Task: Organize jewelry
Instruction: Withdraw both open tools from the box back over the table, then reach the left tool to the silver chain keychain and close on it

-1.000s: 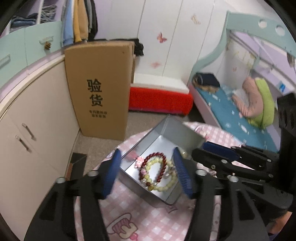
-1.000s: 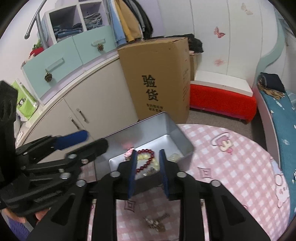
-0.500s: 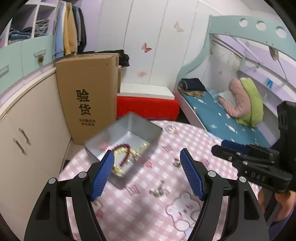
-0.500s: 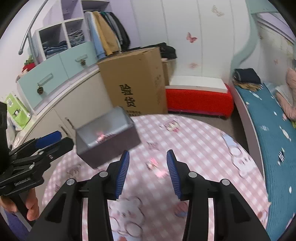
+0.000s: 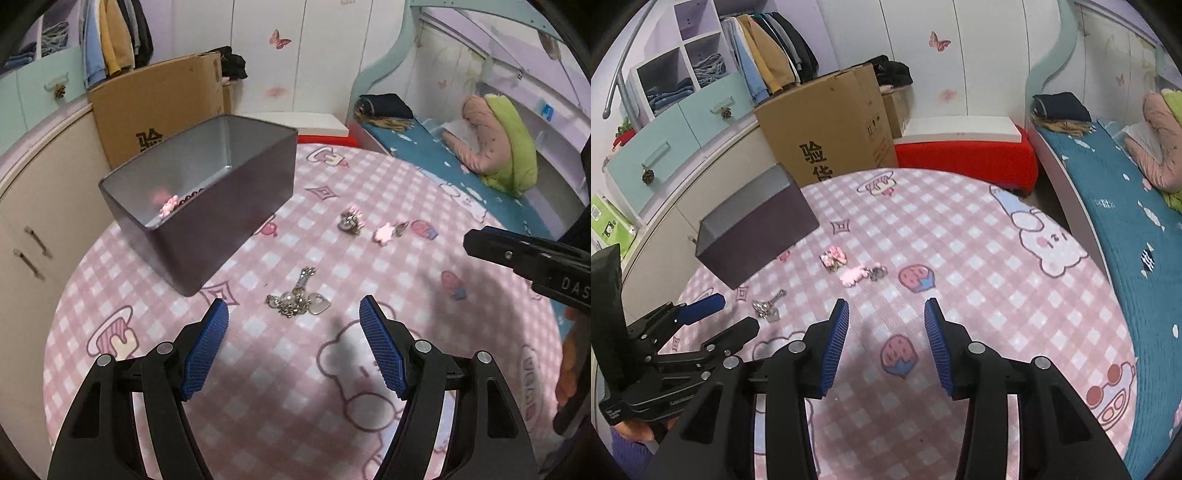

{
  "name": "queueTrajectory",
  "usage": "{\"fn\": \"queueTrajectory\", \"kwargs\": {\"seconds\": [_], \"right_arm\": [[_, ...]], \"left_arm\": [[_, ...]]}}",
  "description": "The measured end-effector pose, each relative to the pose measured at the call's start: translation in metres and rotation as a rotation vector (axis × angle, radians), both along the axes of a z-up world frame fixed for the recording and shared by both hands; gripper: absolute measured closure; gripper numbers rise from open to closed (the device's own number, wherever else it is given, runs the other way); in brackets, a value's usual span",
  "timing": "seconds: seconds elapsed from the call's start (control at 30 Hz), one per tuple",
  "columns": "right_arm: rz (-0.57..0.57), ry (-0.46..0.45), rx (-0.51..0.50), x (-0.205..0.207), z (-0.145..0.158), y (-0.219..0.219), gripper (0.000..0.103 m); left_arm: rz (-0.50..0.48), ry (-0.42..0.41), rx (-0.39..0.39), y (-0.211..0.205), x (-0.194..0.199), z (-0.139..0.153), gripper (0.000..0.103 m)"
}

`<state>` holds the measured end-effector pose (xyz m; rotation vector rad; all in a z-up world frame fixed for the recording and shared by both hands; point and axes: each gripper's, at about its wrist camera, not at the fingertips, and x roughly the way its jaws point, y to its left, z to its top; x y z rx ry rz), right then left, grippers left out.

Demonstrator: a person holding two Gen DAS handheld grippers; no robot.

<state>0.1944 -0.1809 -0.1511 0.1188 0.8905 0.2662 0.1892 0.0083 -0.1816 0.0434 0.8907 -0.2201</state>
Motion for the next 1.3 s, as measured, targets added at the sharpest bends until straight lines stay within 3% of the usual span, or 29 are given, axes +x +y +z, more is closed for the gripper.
{"fn": "queueTrajectory", "kwargs": {"seconds": [0.2,0.37,0.43,0.6,0.9,1.3], "right_arm": [[0.008,0.015,-0.008,0.005,-0.01,0.004,0.057],[0.015,0.025,-0.018,0.014,-0.016,0.009,0.057],[0.021,0.026,-0.027,0.017,-0.017,0.013,0.057],[0.035,0.037,-0.038,0.027,-0.022,0.021,0.057],[0.051,0.046,-0.084,0.041,-0.029,0.036,0.057],[0.071,0.034,-0.147,0.06,-0.033,0.056,0.055]], "left_arm": [[0.02,0.018,0.022,0.004,0.011,-0.014,0.032],[0.013,0.008,0.072,0.001,0.018,-0.017,0.055],[0.002,0.005,0.073,0.0,0.019,-0.018,0.069],[-0.029,0.006,0.069,-0.002,0.022,-0.017,0.089],[-0.022,0.063,-0.089,0.019,0.026,-0.014,0.092],[-0.02,0.062,-0.122,0.026,0.021,-0.009,0.092]]}}
